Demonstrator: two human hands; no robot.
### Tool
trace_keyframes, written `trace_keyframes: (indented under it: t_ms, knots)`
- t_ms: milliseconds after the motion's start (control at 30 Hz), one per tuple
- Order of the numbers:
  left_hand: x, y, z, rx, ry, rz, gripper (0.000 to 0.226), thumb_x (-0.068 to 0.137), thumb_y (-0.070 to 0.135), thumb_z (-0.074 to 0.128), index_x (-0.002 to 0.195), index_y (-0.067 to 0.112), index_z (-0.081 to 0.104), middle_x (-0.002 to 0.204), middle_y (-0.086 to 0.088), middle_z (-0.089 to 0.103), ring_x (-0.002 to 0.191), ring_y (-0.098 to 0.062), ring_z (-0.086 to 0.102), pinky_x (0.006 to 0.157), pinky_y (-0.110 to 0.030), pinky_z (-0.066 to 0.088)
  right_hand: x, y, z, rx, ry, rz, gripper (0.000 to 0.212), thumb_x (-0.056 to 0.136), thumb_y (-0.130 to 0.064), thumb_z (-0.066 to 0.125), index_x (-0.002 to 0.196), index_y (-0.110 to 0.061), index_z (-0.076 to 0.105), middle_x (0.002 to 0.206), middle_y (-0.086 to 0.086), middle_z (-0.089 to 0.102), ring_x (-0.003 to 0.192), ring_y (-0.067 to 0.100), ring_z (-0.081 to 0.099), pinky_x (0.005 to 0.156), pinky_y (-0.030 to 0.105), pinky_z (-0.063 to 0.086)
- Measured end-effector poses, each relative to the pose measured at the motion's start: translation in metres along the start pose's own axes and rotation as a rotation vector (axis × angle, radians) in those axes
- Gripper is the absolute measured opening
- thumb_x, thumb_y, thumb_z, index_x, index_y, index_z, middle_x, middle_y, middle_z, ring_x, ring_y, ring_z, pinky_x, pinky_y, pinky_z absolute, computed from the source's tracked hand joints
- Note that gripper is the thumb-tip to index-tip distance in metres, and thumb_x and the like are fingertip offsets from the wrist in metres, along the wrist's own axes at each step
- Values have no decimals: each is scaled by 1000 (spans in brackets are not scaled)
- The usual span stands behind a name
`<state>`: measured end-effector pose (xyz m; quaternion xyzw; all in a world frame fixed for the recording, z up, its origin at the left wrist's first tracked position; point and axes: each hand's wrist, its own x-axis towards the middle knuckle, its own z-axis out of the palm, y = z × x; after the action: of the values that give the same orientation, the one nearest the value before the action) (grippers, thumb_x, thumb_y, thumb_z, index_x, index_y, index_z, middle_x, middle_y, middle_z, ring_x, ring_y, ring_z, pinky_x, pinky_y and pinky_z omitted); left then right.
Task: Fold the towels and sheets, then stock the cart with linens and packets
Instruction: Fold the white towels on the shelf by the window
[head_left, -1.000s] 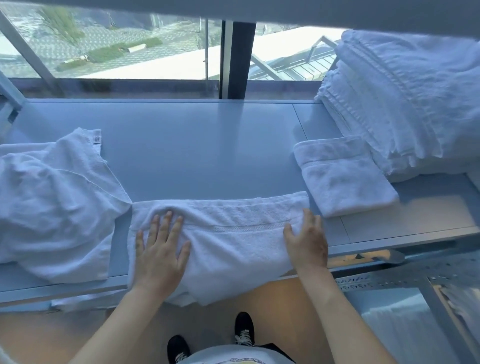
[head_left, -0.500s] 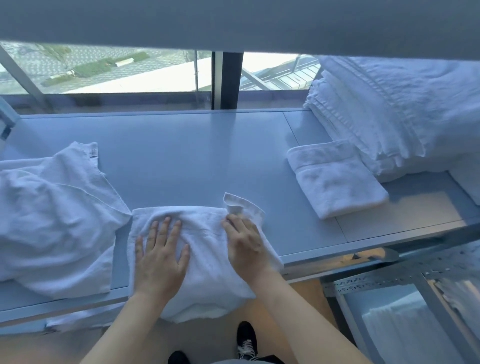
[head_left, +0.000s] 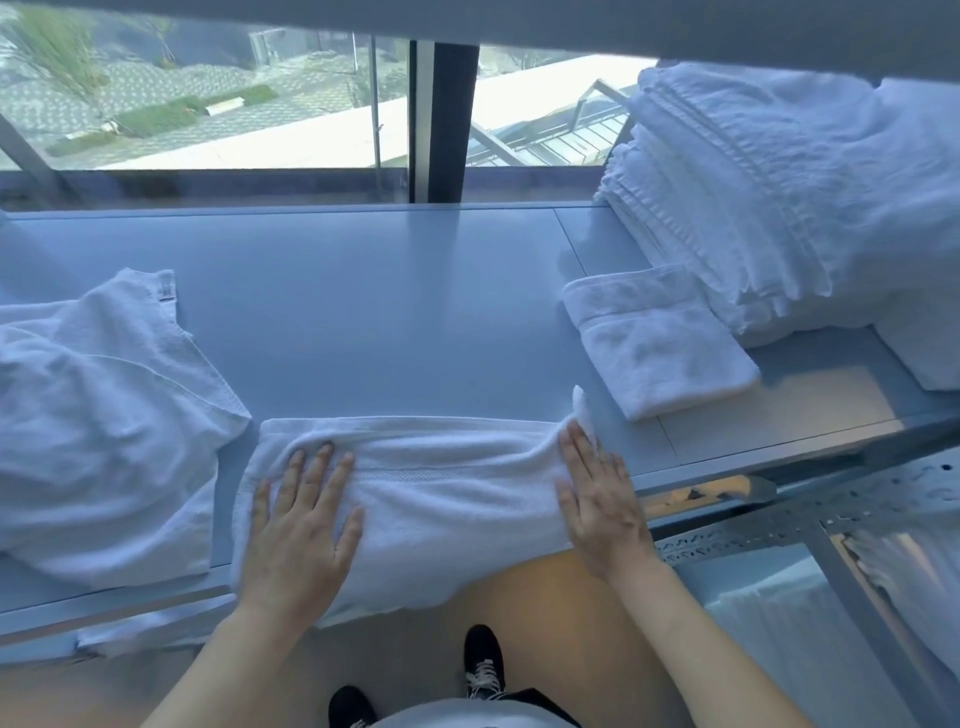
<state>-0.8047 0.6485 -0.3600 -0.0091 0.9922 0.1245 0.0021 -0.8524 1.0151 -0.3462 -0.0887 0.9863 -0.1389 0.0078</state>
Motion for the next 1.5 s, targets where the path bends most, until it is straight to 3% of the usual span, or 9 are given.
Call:
trace_keyframes:
  t_ms: [167,367,567,767,1000,1133,1333,1433,1500]
  knots:
    - [-12,13,3,-10,-1,-49,69,99,53,24,162,26,26,171,4,15,159,-20,8,125,-56,13,-16,-17,3,-204,87,119,58,99,-28,34,152,-8,48,162,8,40,155,33,23,124,62,17]
    - [-3,21,4,-8,-36,-108,70,98,56,18,163,30,19,172,5,10,159,-17,1,125,-55,5,23,-61,23,-12,19,170,73,95,-28,28,162,-1,17,171,15,8,159,28,1,127,39,-9]
    - [81,6,-6,-13,-49,-140,72,98,60,17,164,34,11,173,6,3,159,-19,-1,126,-53,0,119,-48,13,-6,-10,34,68,103,-33,41,162,-6,22,171,12,16,159,23,7,129,41,2]
    - [139,11,-9,-28,-72,-180,66,105,53,29,164,31,10,173,5,-1,159,-20,-4,126,-53,-2,181,-44,-1,-1,22,-64,57,94,-26,53,147,-5,50,157,14,45,148,28,37,122,41,23]
    - [42,16,-9,-38,-56,-96,72,98,62,17,164,32,16,172,5,6,159,-20,4,126,-53,8,83,-19,2,22,-43,-28,70,102,-45,48,159,-9,31,169,8,24,158,21,14,128,43,13]
    - [-31,29,-7,-15,-58,-81,77,99,66,14,160,23,34,169,-4,24,154,-29,25,118,-61,25,-13,-12,-2,-4,23,-47,60,102,-37,48,156,-11,41,164,7,35,155,21,27,123,46,29]
    - [-66,51,-5,7,-45,-113,84,100,66,8,154,14,44,164,-12,33,149,-38,35,112,-66,32,-53,-14,6,-97,107,19,54,97,-28,46,144,-4,57,155,14,49,148,27,41,121,53,32]
    - [-60,53,-6,-3,-64,-102,83,101,65,7,155,13,42,165,-13,30,150,-39,32,113,-65,34,-38,-21,15,-35,76,34,57,99,-22,54,150,2,46,160,18,38,151,31,33,121,52,34]
    - [-55,50,-6,-6,-79,-94,80,101,64,7,157,16,39,167,-10,27,153,-36,28,115,-64,31,-22,-22,18,9,34,23,61,105,-26,47,157,0,31,168,14,21,157,27,16,127,49,22]
